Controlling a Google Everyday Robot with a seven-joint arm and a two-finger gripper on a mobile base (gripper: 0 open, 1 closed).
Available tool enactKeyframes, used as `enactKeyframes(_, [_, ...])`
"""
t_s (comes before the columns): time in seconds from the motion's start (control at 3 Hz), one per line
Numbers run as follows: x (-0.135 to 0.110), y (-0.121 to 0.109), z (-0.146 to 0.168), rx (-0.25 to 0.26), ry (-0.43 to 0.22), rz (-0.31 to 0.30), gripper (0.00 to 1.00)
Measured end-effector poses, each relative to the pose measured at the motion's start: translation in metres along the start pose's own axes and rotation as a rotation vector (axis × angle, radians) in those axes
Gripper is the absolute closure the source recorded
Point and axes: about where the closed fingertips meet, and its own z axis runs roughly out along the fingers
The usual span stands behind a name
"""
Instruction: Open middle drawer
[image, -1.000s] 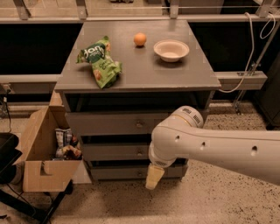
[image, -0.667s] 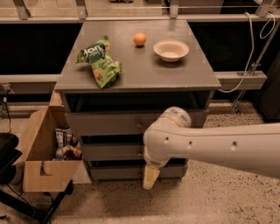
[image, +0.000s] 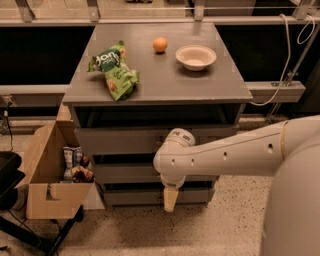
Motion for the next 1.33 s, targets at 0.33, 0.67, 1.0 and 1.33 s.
enactKeyframes(0.33, [0.010, -0.022, 0.038, 0.014, 0.029, 0.000, 0.00])
enactKeyframes(0.67, [0.016, -0.034, 0.058, 0.024, 0.020, 0.003, 0.00])
enactKeyframes(1.0, [0.016, -0.048, 0.079, 0.039, -0.029, 0.003, 0.00])
enactKeyframes(1.33, [0.012, -0.056, 0.103, 0.058, -0.077, 0.003, 0.00])
